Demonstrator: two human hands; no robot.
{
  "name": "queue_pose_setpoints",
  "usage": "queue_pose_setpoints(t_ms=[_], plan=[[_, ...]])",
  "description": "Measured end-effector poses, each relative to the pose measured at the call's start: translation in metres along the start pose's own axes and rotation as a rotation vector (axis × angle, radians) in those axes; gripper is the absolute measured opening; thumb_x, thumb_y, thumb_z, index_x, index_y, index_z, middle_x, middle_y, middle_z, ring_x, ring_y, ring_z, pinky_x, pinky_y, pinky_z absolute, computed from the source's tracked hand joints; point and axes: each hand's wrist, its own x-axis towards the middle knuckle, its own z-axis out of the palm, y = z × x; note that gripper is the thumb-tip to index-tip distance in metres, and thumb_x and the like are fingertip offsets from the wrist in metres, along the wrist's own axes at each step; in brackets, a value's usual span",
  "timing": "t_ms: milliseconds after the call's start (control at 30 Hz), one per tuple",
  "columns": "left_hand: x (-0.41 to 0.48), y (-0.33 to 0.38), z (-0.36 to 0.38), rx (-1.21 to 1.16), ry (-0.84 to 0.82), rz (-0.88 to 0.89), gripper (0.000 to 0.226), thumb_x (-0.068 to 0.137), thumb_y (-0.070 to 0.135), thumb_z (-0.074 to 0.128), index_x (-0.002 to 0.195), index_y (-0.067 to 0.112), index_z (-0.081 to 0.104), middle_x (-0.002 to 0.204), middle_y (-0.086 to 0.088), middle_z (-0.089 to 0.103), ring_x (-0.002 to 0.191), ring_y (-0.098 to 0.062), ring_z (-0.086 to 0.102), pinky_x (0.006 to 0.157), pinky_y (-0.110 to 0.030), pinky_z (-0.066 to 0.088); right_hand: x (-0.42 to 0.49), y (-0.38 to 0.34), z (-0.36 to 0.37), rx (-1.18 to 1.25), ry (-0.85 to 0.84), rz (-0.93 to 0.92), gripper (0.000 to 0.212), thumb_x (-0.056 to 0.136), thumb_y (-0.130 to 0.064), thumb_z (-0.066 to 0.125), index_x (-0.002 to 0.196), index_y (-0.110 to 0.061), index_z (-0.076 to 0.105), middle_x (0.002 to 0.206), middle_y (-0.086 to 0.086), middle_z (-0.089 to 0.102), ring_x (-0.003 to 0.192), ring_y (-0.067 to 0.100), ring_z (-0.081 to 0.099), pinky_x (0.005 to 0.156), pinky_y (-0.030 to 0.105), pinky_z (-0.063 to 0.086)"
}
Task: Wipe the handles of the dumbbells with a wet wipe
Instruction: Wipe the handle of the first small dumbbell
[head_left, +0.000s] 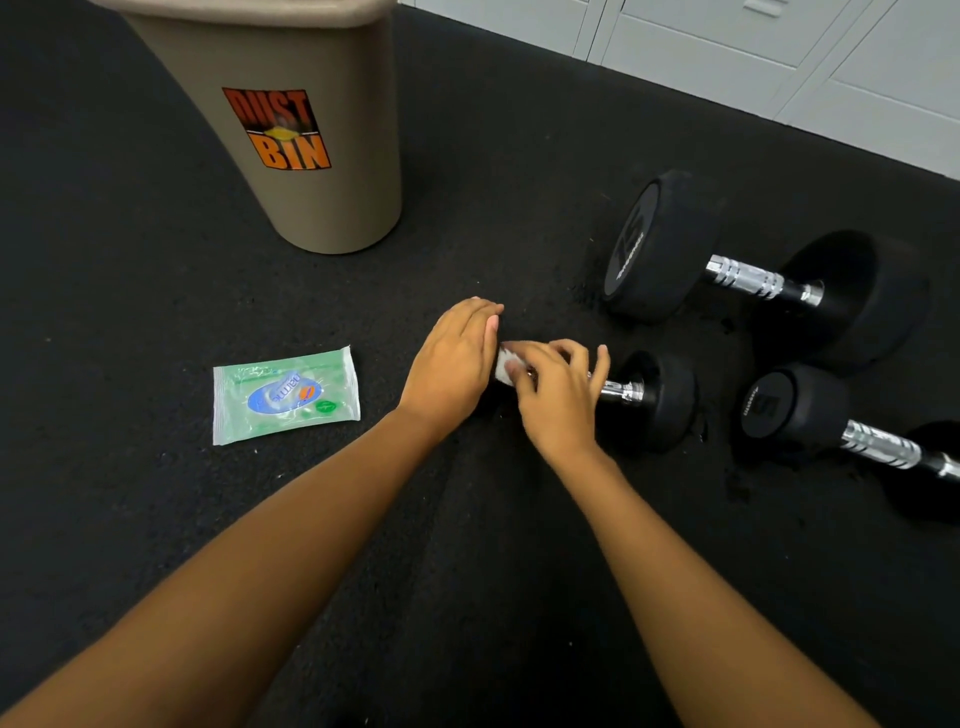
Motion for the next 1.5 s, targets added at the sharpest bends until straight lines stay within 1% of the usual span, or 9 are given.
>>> queue_pose_setpoints(t_ms=[133,333,567,767,833,933,1233,1367,1500], plan=[[0.001,0.001,-0.002,0.021,0.000,0.003,0.050,0.097,0.027,0.021,0.121,-0.001,0.054,0.123,-0.017,0.057,0.122,-0.026,0.048,0.107,-0.032,0.031,0.026,0.002,-0.009,0.005,-0.274,0.163,0.031,0.097,-0.037,0.037,0.121,-0.031,0.056,0.120,0.000,0.060,0.130,0.020,0.028,0.110,0.050,-0.010],[0.000,0.000,0.000,0.016,-0.003,0.005,0.053,0.095,0.030,0.019,0.121,0.000,0.054,0.123,-0.016,0.057,0.122,-0.025,0.047,0.106,-0.028,0.028,0.006,0.007,-0.009,-0.065,-0.088,-0.034,0.026,0.092,-0.031,0.049,0.116,-0.034,0.059,0.119,-0.014,0.061,0.121,0.014,0.036,0.111,0.048,-0.009],[0.002,0.001,-0.002,0.037,-0.014,0.011,0.056,0.094,0.031,0.016,0.122,0.000,0.053,0.124,-0.015,0.057,0.124,-0.024,0.046,0.107,-0.029,0.028,0.032,0.006,-0.013,-0.012,-0.313,0.131,0.032,0.097,-0.040,0.036,0.117,-0.030,0.058,0.113,0.000,0.063,0.128,0.021,0.033,0.112,0.051,-0.007],[0.003,0.001,-0.002,0.021,-0.018,-0.004,0.053,0.096,0.030,0.019,0.121,0.001,0.054,0.122,-0.015,0.057,0.122,-0.024,0.047,0.107,-0.031,0.031,-0.009,0.018,-0.010,-0.016,0.022,-0.202,0.026,0.086,-0.021,0.060,0.109,-0.031,0.060,0.114,-0.017,0.060,0.115,0.011,0.041,0.112,0.046,-0.005],[0.003,0.001,-0.002,0.031,-0.017,0.000,0.053,0.096,0.030,0.018,0.120,0.000,0.055,0.121,-0.015,0.058,0.120,-0.024,0.049,0.106,-0.031,0.032,-0.013,0.025,-0.011,-0.035,0.087,-0.210,0.026,0.082,-0.020,0.064,0.106,-0.030,0.062,0.112,-0.017,0.062,0.114,0.013,0.042,0.112,0.046,-0.002],[0.005,0.002,-0.002,0.035,-0.018,0.002,0.054,0.095,0.030,0.018,0.119,0.000,0.056,0.119,-0.015,0.059,0.118,-0.024,0.050,0.105,-0.030,0.032,-0.012,0.024,-0.010,-0.036,0.132,-0.158,0.027,0.080,-0.021,0.067,0.106,-0.028,0.063,0.111,-0.014,0.064,0.117,0.017,0.043,0.112,0.047,0.001],[0.004,0.003,-0.004,0.030,-0.025,-0.010,0.037,0.099,0.017,0.030,0.121,0.000,0.054,0.123,-0.016,0.057,0.121,-0.025,0.048,0.106,-0.032,0.031,-0.012,0.016,0.002,-0.214,0.180,-0.362,0.032,0.076,-0.009,0.068,0.107,-0.014,0.062,0.100,0.001,0.066,0.110,0.024,0.053,0.112,0.044,0.011],[0.006,0.002,-0.003,0.030,-0.020,-0.021,0.041,0.098,0.020,0.027,0.121,0.000,0.054,0.122,-0.015,0.057,0.120,-0.024,0.048,0.106,-0.029,0.030,-0.020,0.018,0.001,-0.227,0.191,-0.272,0.030,0.074,-0.009,0.070,0.102,-0.014,0.061,0.096,0.002,0.063,0.110,0.025,0.050,0.111,0.049,0.018],[0.005,0.002,-0.001,0.040,-0.011,-0.004,0.049,0.097,0.026,0.021,0.119,-0.001,0.056,0.120,-0.016,0.059,0.119,-0.025,0.050,0.105,-0.032,0.033,-0.014,0.005,0.010,-0.268,0.167,-0.371,0.020,0.075,-0.005,0.065,0.092,-0.013,0.059,0.091,0.005,0.060,0.105,0.026,0.053,0.111,0.048,0.018]])
